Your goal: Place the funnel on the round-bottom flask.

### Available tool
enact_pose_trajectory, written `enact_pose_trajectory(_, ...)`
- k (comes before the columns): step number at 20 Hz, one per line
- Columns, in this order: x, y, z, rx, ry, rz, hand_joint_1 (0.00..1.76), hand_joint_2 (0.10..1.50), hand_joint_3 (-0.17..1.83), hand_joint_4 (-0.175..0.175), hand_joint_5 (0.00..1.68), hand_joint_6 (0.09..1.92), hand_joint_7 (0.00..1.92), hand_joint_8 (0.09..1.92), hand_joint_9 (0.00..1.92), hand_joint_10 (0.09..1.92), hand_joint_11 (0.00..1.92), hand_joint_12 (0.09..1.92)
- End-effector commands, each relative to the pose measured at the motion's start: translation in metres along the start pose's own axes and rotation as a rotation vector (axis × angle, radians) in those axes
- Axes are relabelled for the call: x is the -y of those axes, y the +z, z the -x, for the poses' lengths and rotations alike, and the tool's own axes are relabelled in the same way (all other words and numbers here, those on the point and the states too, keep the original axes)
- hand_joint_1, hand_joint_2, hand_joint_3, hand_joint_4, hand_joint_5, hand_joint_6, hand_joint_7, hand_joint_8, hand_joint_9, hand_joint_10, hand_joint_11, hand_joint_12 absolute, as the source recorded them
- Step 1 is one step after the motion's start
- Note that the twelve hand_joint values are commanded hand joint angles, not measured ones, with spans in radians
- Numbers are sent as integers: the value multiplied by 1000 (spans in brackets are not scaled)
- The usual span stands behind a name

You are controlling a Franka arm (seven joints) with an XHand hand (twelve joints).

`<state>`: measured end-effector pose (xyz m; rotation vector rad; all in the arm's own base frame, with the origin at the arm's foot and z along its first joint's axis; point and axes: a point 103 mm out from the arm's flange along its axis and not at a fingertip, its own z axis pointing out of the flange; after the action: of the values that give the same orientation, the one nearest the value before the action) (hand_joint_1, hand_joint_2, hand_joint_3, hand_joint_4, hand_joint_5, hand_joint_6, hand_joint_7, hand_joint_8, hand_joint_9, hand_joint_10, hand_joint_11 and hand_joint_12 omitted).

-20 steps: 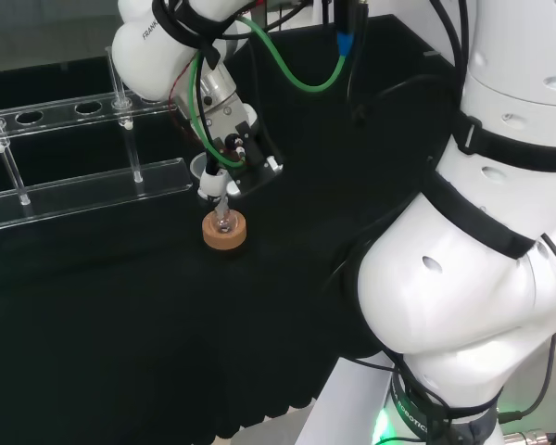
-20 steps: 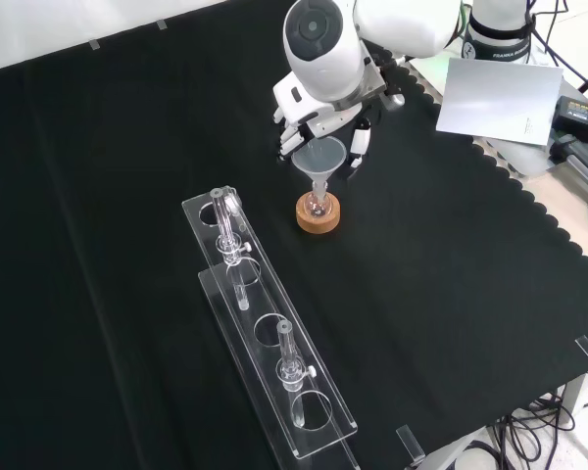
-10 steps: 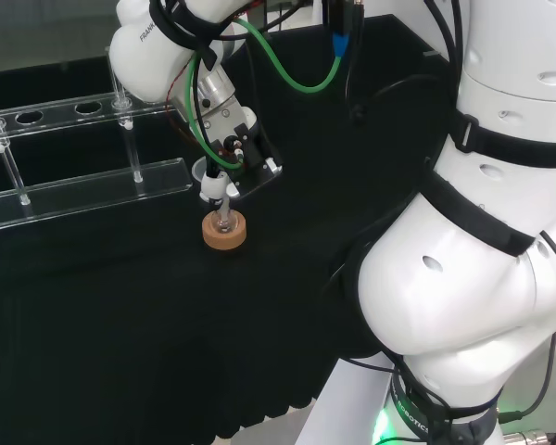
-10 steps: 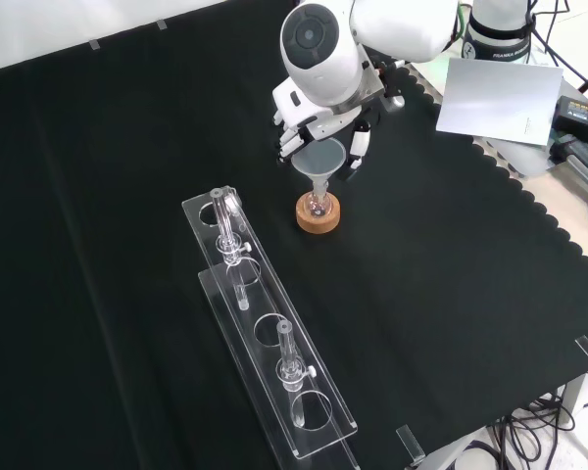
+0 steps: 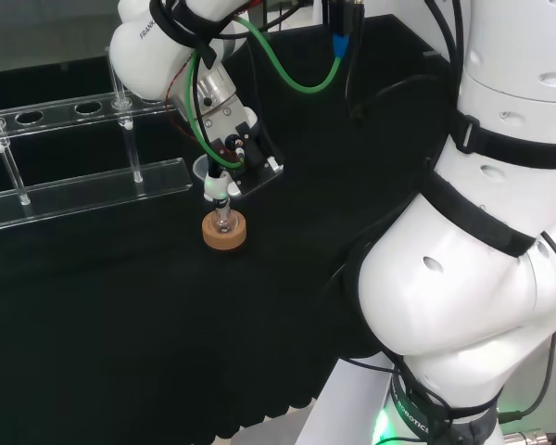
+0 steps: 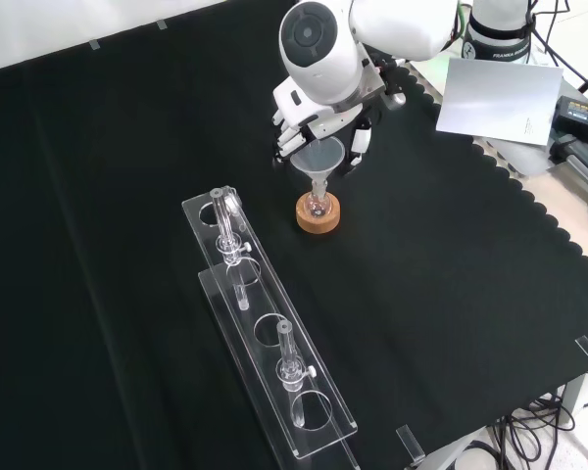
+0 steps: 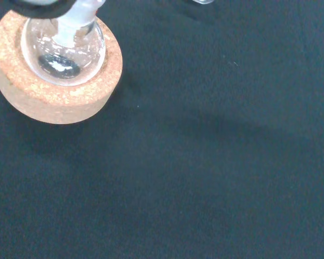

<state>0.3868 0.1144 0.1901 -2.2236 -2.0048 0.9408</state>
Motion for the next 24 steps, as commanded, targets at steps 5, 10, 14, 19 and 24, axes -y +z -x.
enact_pose_trajectory(5, 5, 0, -2, 22, -47, 3, 676, 686, 508, -71, 320, 312, 281, 792, 664, 630, 542, 1342)
enact_pose_trajectory(10, 7, -2, -6, 17, -81, 12, 569, 673, 382, -51, 139, 87, 12, 496, 242, 780, 314, 1466)
enact_pose_trajectory(14, 13, -8, -5, -1, -113, 116, 475, 673, 257, -41, 53, 87, 0, 148, 34, 864, 193, 1528)
enact_pose_trajectory(19, 22, -29, 1, -43, -157, 191, 449, 706, 157, -50, 101, 87, 2, 308, 75, 870, 189, 1544)
enact_pose_trajectory(24, 21, -41, 18, -142, -220, 190, 570, 767, 151, -50, 263, 87, 72, 666, 322, 761, 316, 1477)
